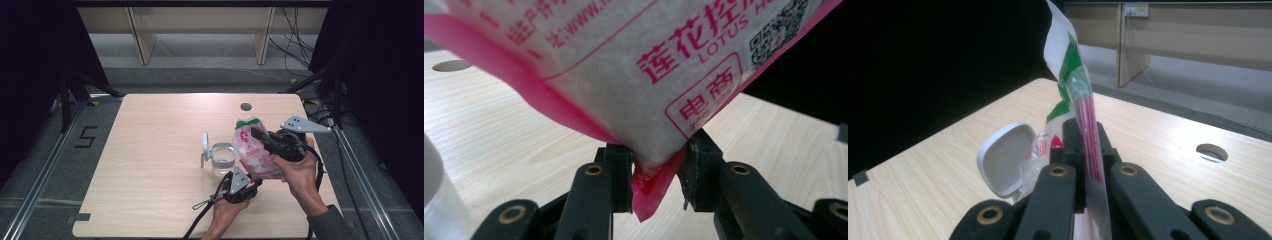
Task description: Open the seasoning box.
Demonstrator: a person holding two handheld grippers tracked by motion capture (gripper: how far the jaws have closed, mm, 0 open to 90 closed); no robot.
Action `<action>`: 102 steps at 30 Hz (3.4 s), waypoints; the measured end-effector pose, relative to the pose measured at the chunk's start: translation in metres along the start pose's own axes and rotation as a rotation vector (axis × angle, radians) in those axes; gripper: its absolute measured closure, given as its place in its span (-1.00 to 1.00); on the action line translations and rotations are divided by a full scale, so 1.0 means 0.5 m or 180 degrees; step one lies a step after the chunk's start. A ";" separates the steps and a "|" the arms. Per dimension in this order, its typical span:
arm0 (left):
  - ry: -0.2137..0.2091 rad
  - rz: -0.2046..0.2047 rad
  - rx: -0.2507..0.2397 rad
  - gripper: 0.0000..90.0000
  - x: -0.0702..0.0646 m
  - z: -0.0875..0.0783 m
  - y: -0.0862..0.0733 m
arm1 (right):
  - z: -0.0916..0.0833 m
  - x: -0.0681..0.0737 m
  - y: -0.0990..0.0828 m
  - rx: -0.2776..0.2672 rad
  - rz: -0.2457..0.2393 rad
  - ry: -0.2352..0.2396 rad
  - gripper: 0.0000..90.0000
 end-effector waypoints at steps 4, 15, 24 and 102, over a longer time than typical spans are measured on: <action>0.0062 -0.0142 -0.0062 0.54 0.002 0.004 0.005 | 0.024 0.004 0.012 0.0094 -0.0094 0.0004 1.00; 0.0076 -0.0153 -0.0140 0.55 0.006 0.012 0.004 | 0.061 0.014 0.014 0.0265 -0.0084 0.0001 1.00; 0.0000 -0.0161 -0.0140 0.57 -0.006 0.024 0.007 | 0.079 0.006 0.010 0.0271 -0.0129 -0.0038 1.00; -0.0116 -0.0180 -0.0280 0.60 -0.011 0.032 0.023 | 0.153 0.023 0.004 0.0642 -0.0440 -0.0130 1.00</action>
Point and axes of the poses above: each handheld gripper's, and its own axes: z roughly forward along the jaws, y roughly out of its top, x roughly to its left, the point moved 8 cm from there along z, roughly forward along the jaws, and after that the axes turned 8 degrees about y, right-handed, at the moved point
